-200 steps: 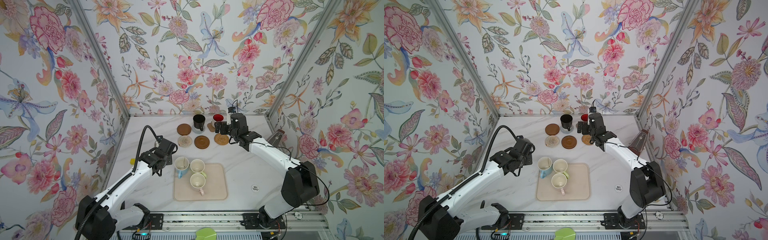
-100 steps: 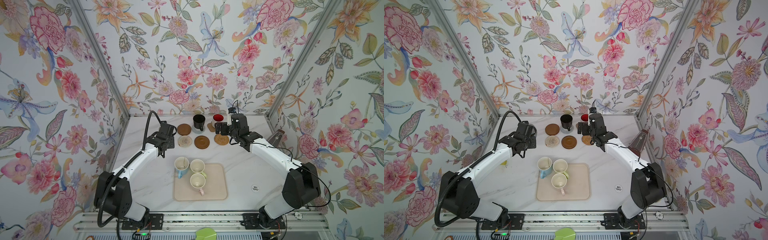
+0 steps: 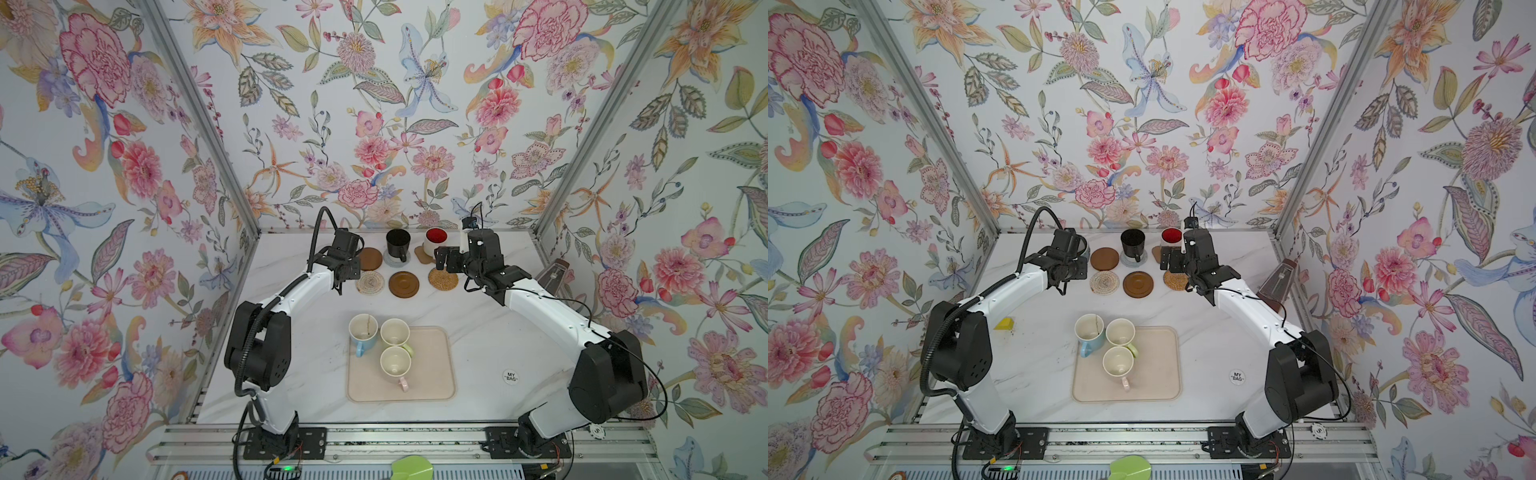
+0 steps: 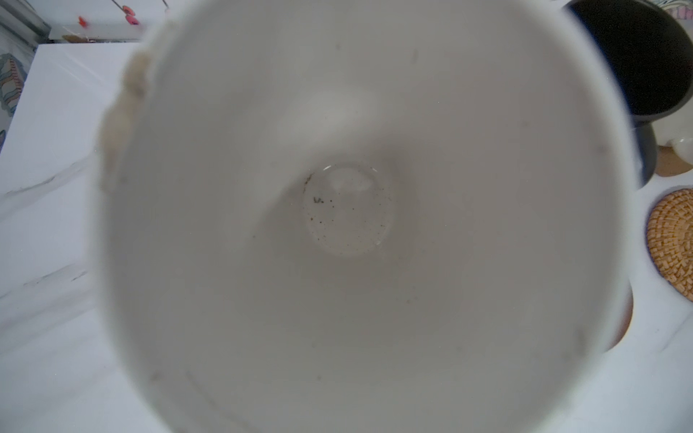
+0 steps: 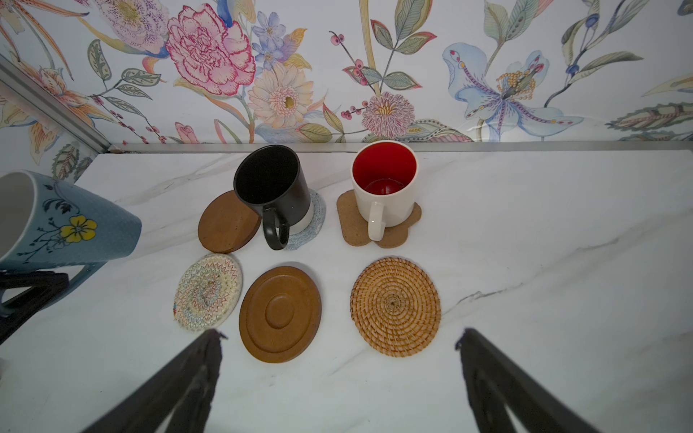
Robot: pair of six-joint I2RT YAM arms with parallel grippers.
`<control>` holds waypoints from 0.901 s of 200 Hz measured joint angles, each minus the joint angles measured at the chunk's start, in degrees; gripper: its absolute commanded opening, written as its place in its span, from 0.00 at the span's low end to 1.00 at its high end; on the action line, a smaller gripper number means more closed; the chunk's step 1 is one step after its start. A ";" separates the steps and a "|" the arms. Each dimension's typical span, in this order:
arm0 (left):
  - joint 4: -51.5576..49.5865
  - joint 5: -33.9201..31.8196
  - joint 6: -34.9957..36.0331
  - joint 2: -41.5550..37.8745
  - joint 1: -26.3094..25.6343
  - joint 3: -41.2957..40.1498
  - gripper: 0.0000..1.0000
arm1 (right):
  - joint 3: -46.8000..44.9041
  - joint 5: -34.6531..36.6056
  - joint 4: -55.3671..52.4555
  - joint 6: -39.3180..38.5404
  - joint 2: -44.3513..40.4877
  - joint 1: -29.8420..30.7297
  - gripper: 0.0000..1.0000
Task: Place cups on coasters
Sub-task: Place the cup on the coaster.
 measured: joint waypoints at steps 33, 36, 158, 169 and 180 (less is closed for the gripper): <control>2.21 1.05 0.50 3.63 0.11 2.38 0.00 | -1.05 -0.17 -0.02 0.00 -0.37 -0.74 0.99; 2.45 1.27 0.52 3.96 0.11 2.62 0.00 | -1.14 -0.20 -0.04 0.00 -0.39 -0.85 0.99; 6.73 4.79 0.66 14.12 0.63 9.25 0.00 | -2.29 -0.81 -0.07 0.00 -1.18 -2.49 0.99; 6.80 4.74 0.66 14.80 0.63 9.81 0.00 | -2.67 -0.81 -0.11 0.00 -1.18 -2.69 0.99; 6.82 4.76 0.66 15.52 0.63 10.58 0.00 | -2.95 -0.81 -0.15 0.00 -1.18 -2.86 0.99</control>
